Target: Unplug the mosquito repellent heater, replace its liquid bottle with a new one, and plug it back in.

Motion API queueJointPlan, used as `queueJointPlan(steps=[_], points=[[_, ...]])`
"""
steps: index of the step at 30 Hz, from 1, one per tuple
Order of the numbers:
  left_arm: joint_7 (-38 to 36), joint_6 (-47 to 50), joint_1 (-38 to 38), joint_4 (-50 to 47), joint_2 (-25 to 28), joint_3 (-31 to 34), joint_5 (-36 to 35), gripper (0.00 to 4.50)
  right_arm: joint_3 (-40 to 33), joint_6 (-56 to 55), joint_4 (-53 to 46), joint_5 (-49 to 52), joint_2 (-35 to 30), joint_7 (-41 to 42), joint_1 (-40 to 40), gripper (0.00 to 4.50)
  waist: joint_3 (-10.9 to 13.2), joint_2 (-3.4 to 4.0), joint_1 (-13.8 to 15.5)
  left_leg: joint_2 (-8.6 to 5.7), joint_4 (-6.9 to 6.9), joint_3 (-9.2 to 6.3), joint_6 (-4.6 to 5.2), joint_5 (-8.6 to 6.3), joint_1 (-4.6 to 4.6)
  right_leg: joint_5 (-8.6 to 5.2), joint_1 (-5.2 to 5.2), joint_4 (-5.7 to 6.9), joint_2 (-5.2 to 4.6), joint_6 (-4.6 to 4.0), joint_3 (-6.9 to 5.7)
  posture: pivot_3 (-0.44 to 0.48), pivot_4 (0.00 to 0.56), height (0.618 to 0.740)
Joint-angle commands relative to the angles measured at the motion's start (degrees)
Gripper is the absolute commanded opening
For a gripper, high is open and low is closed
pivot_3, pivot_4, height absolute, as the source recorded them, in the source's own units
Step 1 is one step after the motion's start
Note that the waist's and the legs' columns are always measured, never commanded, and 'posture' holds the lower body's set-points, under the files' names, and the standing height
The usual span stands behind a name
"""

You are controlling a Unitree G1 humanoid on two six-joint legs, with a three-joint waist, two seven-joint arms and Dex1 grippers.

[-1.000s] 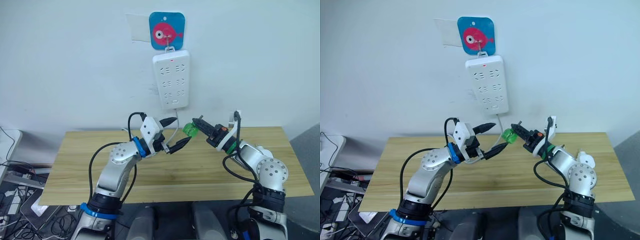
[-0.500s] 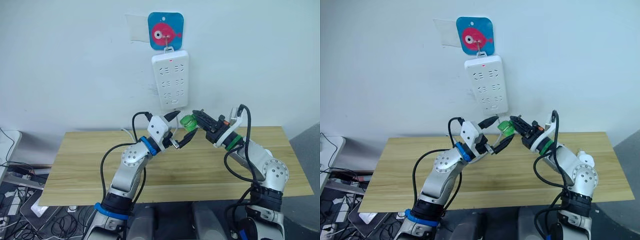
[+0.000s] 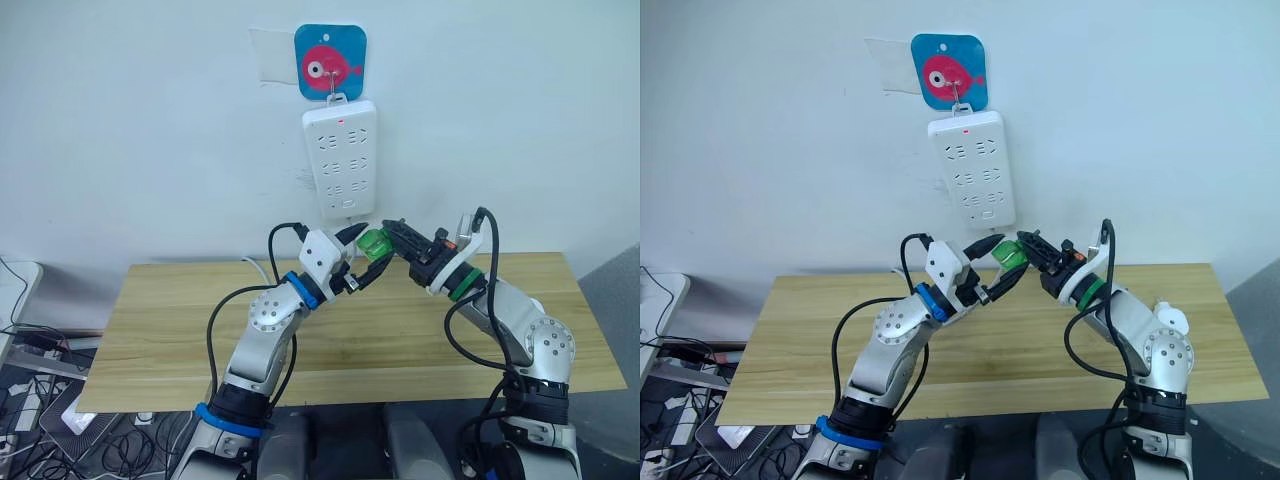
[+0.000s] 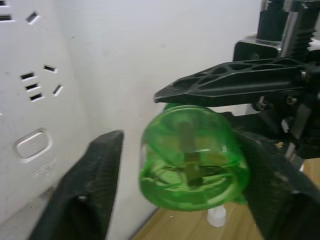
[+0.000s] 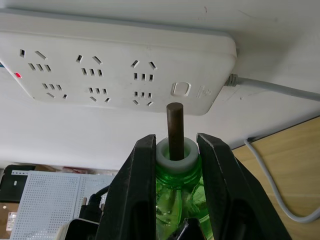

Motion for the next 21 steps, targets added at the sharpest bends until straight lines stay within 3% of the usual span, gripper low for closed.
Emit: queueJointPlan(steps=[1, 12, 13, 21], points=[[0.6, -1.1, -0.1, -1.0, -0.4, -0.4, 0.0, 2.27, 1.1, -1.3, -3.0, 2.5, -0.7, 0.3, -0.2, 0.86, 0.0, 0.0, -0.1, 0.01, 0.0, 0.0, 0.0, 0.0, 0.0, 0.0, 0.0, 0.0, 0.01, 0.0, 0.0, -0.097, 0.209, 0.74], [-0.3, -0.5, -0.9, -0.8, 1.0, 1.0, -0.9, 2.27, 5.3, 0.9, -3.7, 1.8, -6.8, 3.9, -0.1, 0.86, 0.0, 0.0, -0.3, 0.02, -0.01, -0.02, 0.01, 0.0, 0.0, 0.0, 0.01, -0.01, 0.03, 0.0, 0.0, -0.09, 0.213, 0.74], [-0.9, -0.4, -1.0, -0.8, 1.5, 1.2, -1.2, 2.27, 5.8, 1.9, -3.6, 1.1, -8.4, 4.9, 0.0, 1.61, 0.0, 0.0, -0.3, 0.02, -0.01, -0.03, 0.01, 0.0, -0.01, 0.0, 0.01, -0.02, 0.03, 0.0, -0.01, -0.09, 0.213, 0.74], [-5.2, 0.2, -0.2, -2.1, 5.5, 1.7, -3.2, 2.27, 7.0, 13.0, -2.8, -7.4, -28.4, 21.0, 3.3, 4.46, 0.0, 0.0, 0.3, -0.01, 0.01, -0.05, 0.04, -0.01, -0.04, -0.01, 0.09, -0.14, 0.04, 0.01, -0.02, -0.088, 0.218, 0.74]])
